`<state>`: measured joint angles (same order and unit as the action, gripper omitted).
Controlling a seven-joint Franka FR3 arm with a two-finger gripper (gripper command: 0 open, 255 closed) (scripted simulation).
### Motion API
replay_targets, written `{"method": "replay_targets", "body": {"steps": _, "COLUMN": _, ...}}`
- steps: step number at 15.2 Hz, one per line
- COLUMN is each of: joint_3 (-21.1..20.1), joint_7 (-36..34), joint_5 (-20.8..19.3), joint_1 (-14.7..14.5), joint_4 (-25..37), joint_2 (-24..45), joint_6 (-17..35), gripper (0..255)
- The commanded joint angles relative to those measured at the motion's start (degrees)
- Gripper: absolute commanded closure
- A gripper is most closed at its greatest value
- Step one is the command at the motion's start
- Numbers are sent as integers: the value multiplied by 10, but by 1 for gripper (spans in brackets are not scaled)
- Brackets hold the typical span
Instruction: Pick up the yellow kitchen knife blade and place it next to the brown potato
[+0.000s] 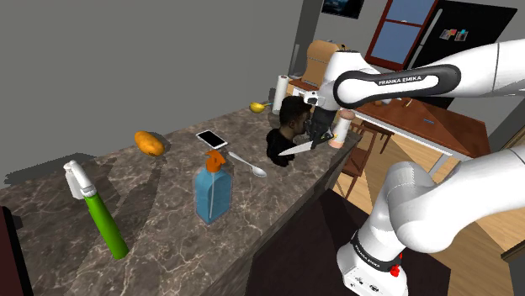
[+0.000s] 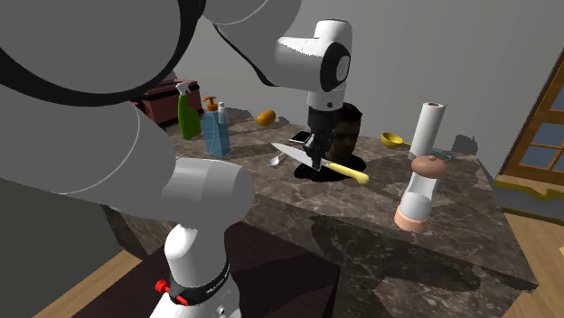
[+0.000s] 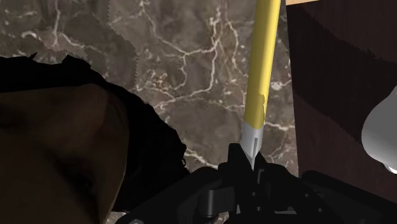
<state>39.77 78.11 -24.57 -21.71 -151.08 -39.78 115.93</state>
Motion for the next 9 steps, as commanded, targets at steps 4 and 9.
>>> {"method": "replay_targets", "body": {"steps": 4, "joint_3": -17, "joint_7": 0, "joint_5": 11, "joint_1": -1, "joint_4": 28, "joint_2": -14, "joint_6": -42, "gripper": 255}}
{"method": "replay_targets", "body": {"steps": 9, "joint_3": -34, "joint_7": 0, "joint_5": 22, "joint_1": -2, "joint_4": 58, "joint_2": -24, "joint_6": -84, "gripper": 255}}
